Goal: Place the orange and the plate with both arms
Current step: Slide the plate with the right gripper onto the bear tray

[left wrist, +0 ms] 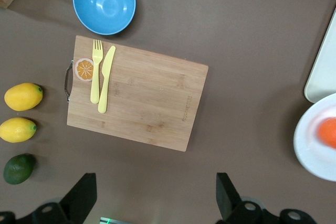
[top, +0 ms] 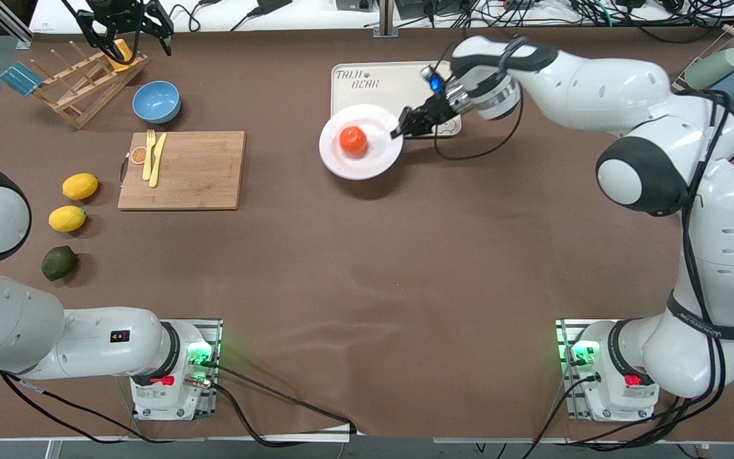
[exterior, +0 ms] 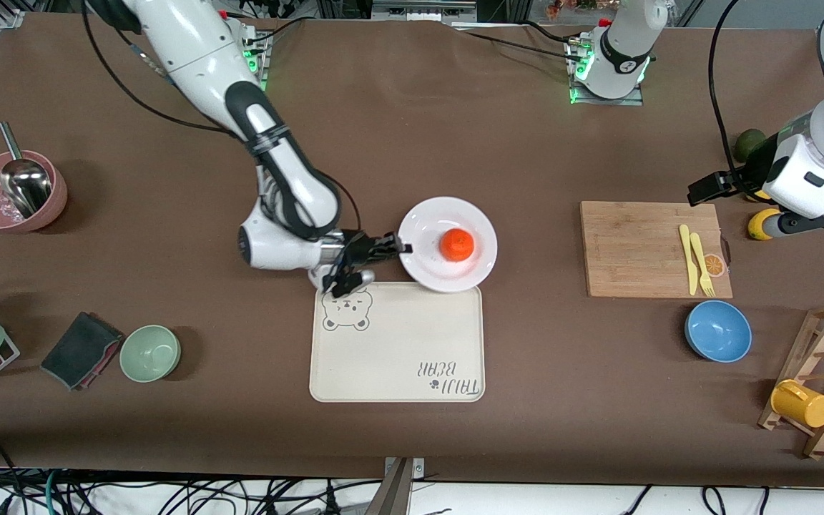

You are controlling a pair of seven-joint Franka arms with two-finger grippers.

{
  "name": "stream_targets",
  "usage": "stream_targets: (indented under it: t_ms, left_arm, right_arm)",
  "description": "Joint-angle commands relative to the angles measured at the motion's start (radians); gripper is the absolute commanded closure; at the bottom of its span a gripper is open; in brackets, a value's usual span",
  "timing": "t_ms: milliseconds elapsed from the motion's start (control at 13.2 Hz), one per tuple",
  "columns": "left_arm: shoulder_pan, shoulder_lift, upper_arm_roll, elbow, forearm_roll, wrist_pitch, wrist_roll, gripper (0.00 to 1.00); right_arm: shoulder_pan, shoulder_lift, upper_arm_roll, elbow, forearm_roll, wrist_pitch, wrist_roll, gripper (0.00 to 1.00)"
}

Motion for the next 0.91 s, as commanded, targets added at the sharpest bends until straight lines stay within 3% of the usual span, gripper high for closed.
stream_targets:
  t_ms: [0,453,830]
  left_arm:
    - [0.005,0.011,0.002,0.029,-0.014,-0.023,0.02,0.0]
    - [0.005,0.011,0.002,0.029,-0.014,-0.023,0.02,0.0]
    - [0.005,0.011,0.002,0.029,-0.014,-0.023,0.02,0.0]
  right_arm:
    - [-0.126,0.025,0.012,0.089,-0.004,-0.093,0.019,1.0]
    - [-0.163,0.244,0.015,0.349,0.018,-0.074,0.078,1.0]
    - [-0.139,0.29,0.021,0.363,0.033,0.055,0.082,1.0]
